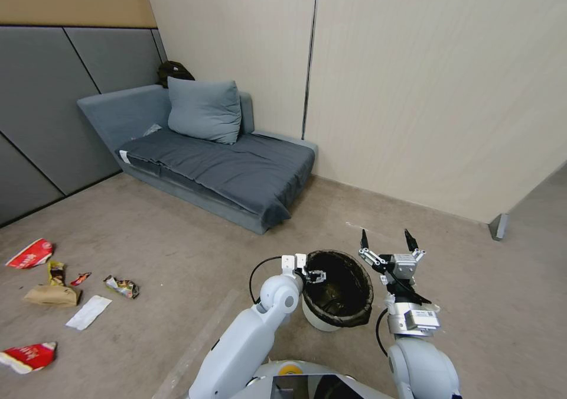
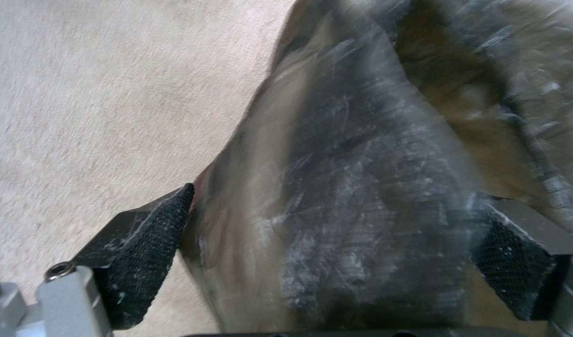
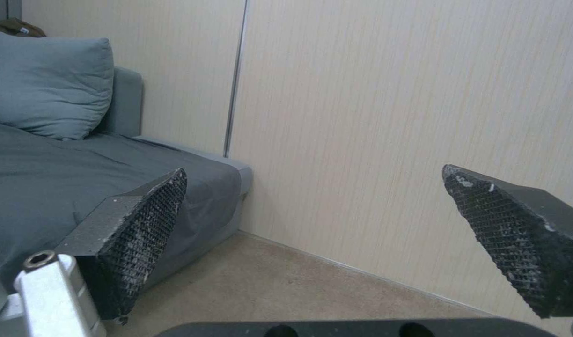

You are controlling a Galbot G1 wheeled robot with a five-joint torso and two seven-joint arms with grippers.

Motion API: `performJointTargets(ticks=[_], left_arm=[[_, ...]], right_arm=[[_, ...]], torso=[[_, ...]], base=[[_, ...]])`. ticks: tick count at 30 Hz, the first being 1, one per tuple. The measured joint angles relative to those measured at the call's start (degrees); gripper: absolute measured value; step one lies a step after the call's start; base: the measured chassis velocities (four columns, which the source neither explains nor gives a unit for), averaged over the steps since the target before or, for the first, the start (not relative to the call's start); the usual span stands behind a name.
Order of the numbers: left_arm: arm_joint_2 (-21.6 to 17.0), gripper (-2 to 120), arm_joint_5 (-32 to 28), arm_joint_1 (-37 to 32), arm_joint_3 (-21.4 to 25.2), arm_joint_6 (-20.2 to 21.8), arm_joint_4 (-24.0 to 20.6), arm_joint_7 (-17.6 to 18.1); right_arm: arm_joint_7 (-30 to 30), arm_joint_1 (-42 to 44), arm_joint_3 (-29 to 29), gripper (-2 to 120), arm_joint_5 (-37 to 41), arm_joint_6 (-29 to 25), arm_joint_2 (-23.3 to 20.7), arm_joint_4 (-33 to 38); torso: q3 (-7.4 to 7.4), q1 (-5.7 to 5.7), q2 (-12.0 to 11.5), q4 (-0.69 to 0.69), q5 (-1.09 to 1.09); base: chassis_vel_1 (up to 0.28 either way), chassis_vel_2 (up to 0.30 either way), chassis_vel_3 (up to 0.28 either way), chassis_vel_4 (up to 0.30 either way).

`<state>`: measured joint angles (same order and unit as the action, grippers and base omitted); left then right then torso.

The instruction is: Pick up the trash bin, then pick up the garbage from the floor and place it into the trash bin.

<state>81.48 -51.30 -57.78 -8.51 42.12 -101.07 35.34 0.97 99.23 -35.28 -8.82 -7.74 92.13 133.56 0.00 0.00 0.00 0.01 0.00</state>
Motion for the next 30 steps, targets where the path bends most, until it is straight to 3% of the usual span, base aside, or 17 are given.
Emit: performJointTargets(ticks=[7,9,10,17,21,23,30], left_arm=[[0.52,62,1.20,-0.91,1.45,-0.11,0.99,0.46],[0.54,58,1.29,-0.96,1.55,-0.12,1.08,0.48],[0.62,50,1.48,-1.08,1.70,-0.15,1.38,0.53],[0.95,24,2.26,-1.81,1.75,-0.18,1.51,0.65],[0.96,15,2.44,-2.01,1.75,-0.19,1.51,0.71],[0.87,3,2.77,-2.33,1.80,-0.20,1.43,0.85],[0.87,1,3.44,-2.84,2.01,-0.20,1.34,0.84]], right_arm=[[0.00,-0.05,0.02,100,-0.35,-0.45,0.00,-0.22],[0.00,-0.06,0.04,100,-0.37,-0.48,0.00,-0.23],[0.00,-0.07,0.06,100,-0.38,-0.49,0.00,-0.23],[0.00,-0.09,0.09,100,-0.42,-0.54,0.00,-0.23],[0.00,-0.09,0.11,100,-0.44,-0.54,0.00,-0.24],[0.00,-0.09,0.12,100,-0.45,-0.55,0.00,-0.23],[0.01,-0.09,0.15,100,-0.49,-0.57,0.00,-0.23]], torso=[[-0.01,-0.01,0.01,0.01,0.00],[-0.01,-0.01,0.01,0.01,0.00],[-0.02,-0.01,0.01,0.01,0.00],[-0.01,-0.01,0.02,0.00,0.00],[-0.01,-0.01,0.02,-0.01,-0.01],[-0.01,-0.01,0.02,-0.01,0.00],[-0.01,-0.01,0.02,-0.01,-0.01]], base=[[0.000,0.000,0.000,0.000],[0.000,0.000,0.000,0.000],[0.000,0.000,0.000,0.000],[0.000,0.000,0.000,0.000],[0.000,0.000,0.000,0.000],[0.000,0.000,0.000,0.000],[0.000,0.000,0.000,0.000]])
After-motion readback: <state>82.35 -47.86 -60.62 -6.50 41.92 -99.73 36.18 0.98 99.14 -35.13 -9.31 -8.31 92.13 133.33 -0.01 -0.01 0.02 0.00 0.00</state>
